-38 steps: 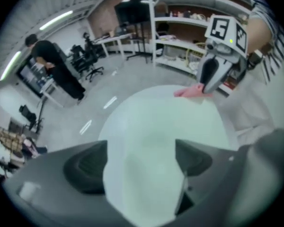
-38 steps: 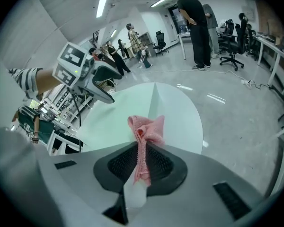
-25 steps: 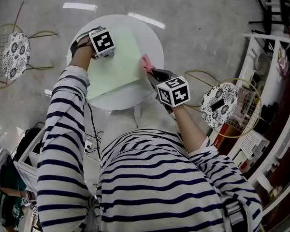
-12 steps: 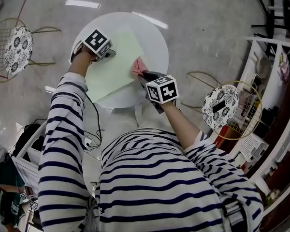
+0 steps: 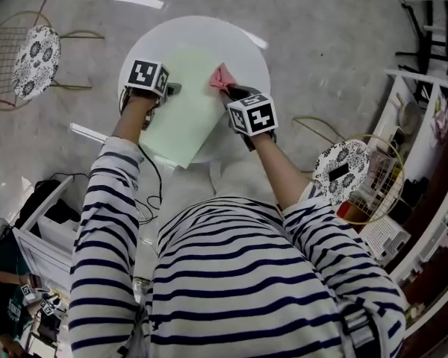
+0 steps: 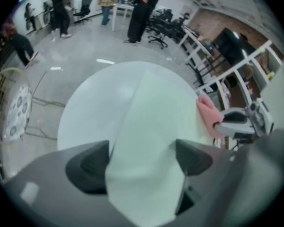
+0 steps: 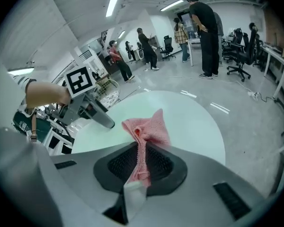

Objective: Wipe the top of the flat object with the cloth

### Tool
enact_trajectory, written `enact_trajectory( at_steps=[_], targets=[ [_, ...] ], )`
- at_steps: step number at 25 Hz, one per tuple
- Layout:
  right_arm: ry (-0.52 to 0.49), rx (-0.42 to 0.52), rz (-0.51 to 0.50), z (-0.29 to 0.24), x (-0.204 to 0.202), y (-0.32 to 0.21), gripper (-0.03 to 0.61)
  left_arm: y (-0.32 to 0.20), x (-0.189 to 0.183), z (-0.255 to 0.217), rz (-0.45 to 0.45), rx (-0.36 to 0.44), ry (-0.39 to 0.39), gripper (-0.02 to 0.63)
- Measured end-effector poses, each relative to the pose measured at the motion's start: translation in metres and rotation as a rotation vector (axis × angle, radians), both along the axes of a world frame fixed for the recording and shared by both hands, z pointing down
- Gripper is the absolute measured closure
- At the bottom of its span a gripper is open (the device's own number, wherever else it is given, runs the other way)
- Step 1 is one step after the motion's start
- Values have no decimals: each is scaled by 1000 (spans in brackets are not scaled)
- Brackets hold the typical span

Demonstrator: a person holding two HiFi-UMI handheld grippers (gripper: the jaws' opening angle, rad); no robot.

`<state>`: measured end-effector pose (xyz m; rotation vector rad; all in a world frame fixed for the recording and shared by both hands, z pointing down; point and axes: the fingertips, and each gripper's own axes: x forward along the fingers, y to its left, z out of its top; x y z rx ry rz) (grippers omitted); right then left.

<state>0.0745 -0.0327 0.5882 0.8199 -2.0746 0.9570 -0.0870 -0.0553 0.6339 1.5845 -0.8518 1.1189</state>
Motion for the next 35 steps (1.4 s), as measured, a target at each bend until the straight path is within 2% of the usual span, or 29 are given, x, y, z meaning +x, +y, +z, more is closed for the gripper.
enact_trajectory(
  at_steps=[4, 8, 14, 17, 19, 24, 27, 30, 35],
  targets=[
    [6, 67, -32, -1, -7, -29, 532, 17, -1, 1, -201, -33, 14, 172],
    [-11, 110, -18, -13, -7, -52, 532, 22, -3, 1, -317, -17, 23, 173],
    [51, 91, 135, -19, 56, -46, 532, 21, -4, 1, -328, -4, 30, 173],
    [84, 24, 194, -3, 80, -24, 532, 21, -6, 1, -330, -4, 27, 173],
    [73, -33, 201, 10, 80, -11, 532, 21, -6, 1, -337, -3, 28, 173],
    [18, -93, 174, 29, 54, -16, 532, 28, -4, 2, -402, -28, 47, 173],
    [4, -83, 142, 32, 41, -38, 532, 41, -6, 5, -495, -75, 93, 175],
    [-14, -67, 72, 30, 22, -62, 532, 55, -6, 7, -522, -119, 126, 190],
    [0, -17, -32, 21, 5, -88, 532, 57, -5, 8, -566, -106, 135, 192]
  ],
)
